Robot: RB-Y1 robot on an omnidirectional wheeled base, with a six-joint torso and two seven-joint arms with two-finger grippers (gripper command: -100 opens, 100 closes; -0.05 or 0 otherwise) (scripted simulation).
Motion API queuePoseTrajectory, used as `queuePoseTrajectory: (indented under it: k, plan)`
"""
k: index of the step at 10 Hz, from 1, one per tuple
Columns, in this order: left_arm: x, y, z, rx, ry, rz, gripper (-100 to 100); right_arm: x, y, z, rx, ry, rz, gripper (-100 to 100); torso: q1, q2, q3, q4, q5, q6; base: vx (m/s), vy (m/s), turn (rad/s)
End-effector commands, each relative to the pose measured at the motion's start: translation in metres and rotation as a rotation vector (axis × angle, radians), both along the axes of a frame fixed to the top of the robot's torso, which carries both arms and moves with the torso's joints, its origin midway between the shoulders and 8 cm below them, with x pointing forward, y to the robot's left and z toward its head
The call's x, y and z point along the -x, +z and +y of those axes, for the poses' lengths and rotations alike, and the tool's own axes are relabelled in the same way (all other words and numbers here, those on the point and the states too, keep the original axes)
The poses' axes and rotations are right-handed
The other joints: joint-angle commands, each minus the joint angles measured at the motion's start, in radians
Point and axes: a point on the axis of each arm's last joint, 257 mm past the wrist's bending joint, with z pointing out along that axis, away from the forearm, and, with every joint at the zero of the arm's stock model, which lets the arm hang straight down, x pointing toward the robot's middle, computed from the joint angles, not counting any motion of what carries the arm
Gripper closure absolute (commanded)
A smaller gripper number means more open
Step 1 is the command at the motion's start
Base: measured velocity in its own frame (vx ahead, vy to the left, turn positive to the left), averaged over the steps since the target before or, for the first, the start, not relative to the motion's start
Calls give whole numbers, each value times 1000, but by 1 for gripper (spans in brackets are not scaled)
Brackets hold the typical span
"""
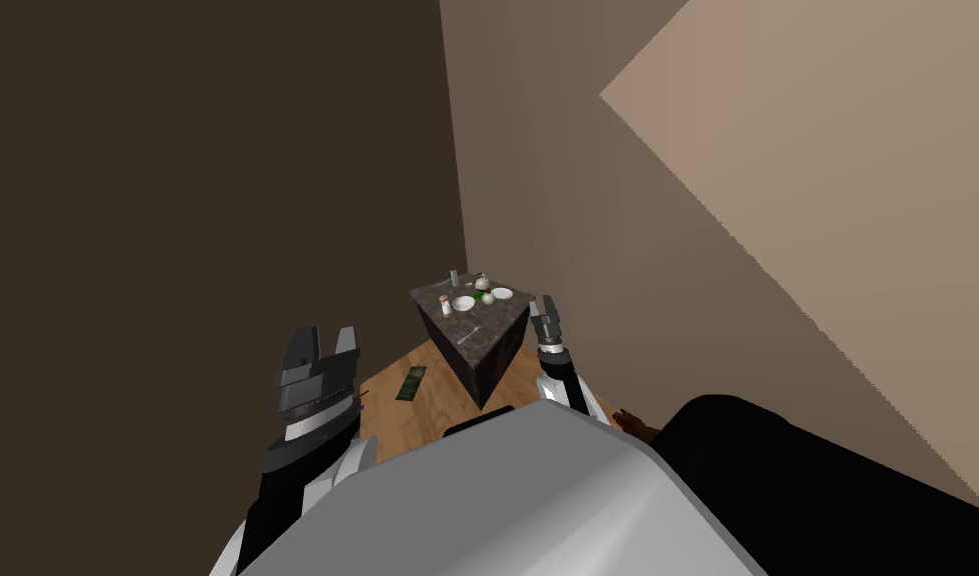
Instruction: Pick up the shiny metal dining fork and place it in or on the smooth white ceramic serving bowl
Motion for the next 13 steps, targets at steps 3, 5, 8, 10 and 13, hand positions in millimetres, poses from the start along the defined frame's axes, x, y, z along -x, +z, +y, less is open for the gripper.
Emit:
queuePoseTrajectory:
  k: [3, 5, 8, 10, 13]
  plan:
    - [0, 0, 0, 0, 0, 0, 0, -4, -12, 9, 136, 17, 40, -100, 1, -1, -1, 0, 0, 0, 20, 18, 57]
    - [0, 0, 0, 0, 0, 0, 0, -8, -22, 14, 228, 22, 69, -100, 1, 0, 0, 0, 0, 0, -5, 34, 74]
    - [0, 0, 0, 0, 0, 0, 0, -11, -36, 18, 344, 28, 103, -100, 3, 1, 0, 0, 1, 0, -13, 41, 66]
    - [0, 0, 0, 0, 0, 0, 0, -15, -53, 20, 467, 26, 137, -100, 2, 1, 1, 0, 0, 0, -11, 44, 100]
    - [0, 0, 0, 0, 0, 0, 0, -19, -72, 22, 612, 28, 168, -100, 3, 1, 0, 0, 1, 0, -9, 45, 82]
